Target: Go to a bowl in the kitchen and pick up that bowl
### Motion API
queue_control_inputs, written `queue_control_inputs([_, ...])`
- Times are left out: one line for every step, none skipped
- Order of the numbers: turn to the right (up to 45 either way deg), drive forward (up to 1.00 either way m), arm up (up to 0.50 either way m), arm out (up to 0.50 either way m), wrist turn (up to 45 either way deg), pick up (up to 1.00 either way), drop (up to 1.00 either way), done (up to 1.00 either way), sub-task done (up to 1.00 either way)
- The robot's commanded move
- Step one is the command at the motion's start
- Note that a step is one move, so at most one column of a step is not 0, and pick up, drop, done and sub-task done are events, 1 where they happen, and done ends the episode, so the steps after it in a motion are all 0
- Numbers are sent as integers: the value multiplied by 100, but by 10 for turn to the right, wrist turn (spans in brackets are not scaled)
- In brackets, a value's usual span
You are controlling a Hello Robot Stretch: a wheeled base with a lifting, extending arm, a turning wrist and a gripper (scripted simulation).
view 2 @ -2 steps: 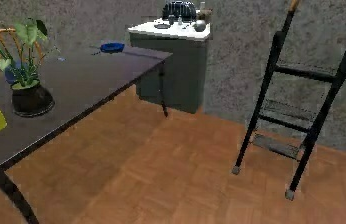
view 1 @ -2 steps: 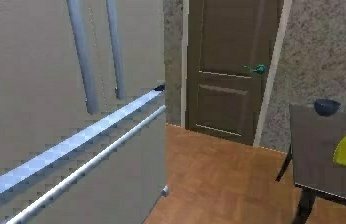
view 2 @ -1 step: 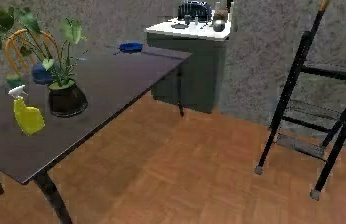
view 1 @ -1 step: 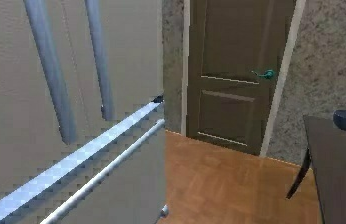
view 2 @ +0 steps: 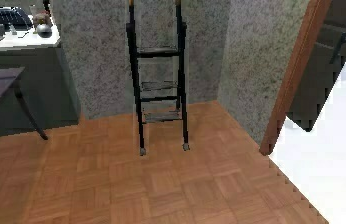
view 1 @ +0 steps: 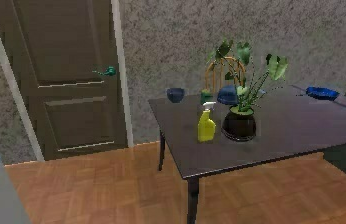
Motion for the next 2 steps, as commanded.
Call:
queue_control_inputs([0, 15, 0, 0, 0, 0, 0, 0, 0])
queue_control_inputs([-450, 0, 0, 0, 0, 0, 0, 0, 0])
